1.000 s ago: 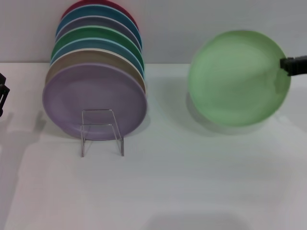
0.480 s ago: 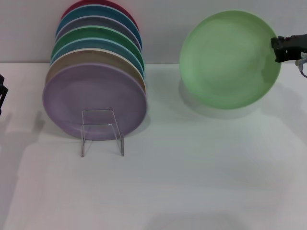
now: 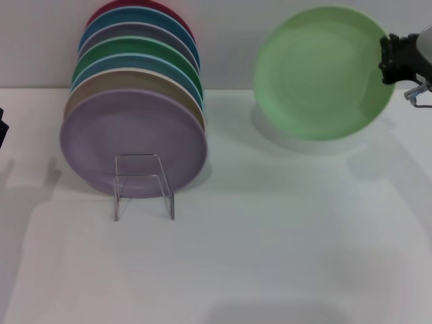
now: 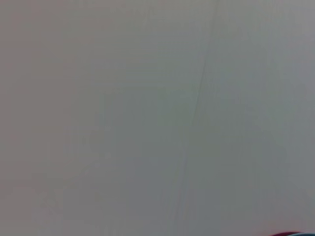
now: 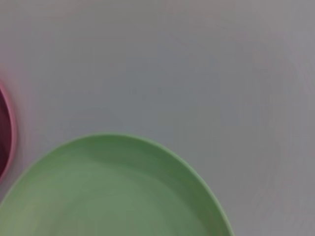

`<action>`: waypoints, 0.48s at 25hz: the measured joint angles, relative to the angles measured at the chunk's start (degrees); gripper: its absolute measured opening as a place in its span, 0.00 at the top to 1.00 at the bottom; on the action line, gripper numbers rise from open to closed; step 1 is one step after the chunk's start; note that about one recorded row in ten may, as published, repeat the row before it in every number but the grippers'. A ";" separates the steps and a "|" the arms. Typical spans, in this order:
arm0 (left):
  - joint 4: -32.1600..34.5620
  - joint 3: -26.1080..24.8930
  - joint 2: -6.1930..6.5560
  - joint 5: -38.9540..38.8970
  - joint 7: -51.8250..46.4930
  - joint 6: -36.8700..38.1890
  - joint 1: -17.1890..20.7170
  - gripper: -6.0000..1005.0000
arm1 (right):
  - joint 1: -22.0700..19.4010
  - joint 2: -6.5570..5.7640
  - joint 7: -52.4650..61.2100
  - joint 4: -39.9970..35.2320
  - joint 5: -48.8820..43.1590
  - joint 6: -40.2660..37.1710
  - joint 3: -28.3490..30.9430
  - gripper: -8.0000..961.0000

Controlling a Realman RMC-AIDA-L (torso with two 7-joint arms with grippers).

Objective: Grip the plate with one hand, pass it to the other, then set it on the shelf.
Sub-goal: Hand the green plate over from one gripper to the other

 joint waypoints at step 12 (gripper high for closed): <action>0.07 -0.06 0.00 0.00 0.00 -0.01 -0.17 0.25 | -3.19 0.06 1.01 -12.12 0.17 -31.53 -10.23 0.97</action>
